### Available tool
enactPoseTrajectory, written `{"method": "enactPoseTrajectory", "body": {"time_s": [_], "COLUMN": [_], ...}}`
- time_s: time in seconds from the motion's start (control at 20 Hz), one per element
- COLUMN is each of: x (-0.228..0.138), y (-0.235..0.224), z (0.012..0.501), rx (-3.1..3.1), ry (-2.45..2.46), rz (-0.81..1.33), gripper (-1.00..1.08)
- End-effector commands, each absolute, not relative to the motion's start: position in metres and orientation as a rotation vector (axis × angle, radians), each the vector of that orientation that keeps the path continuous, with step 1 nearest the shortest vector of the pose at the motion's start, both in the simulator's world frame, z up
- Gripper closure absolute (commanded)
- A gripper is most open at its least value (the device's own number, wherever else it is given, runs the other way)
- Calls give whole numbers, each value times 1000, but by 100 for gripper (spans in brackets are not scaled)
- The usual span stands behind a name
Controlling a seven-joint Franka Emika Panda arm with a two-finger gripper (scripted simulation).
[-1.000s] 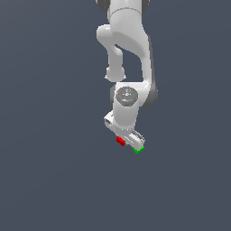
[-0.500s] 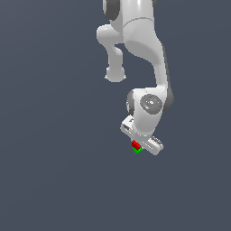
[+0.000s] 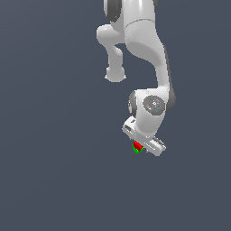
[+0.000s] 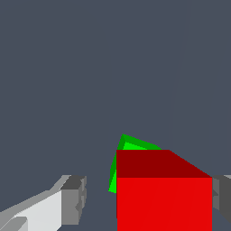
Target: Stack the red cube on top of the green cube.
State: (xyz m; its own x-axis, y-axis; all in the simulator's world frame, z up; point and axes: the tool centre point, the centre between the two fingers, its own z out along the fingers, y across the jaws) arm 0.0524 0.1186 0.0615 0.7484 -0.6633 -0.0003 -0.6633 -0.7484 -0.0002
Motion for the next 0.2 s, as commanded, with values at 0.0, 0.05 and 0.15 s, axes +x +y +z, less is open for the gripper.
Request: {"method": "enactPoseTrajectory", "body": {"time_s": [0.0,0.05,0.15], "x": [52,52,52], "y": [119,119,119], "z": [62,62,62], "rx": [-2937,-2937,-2937], "ry": [1115,1115,1115], "rz": [0,0,0], "gripper": [-92,-92,-92]}}
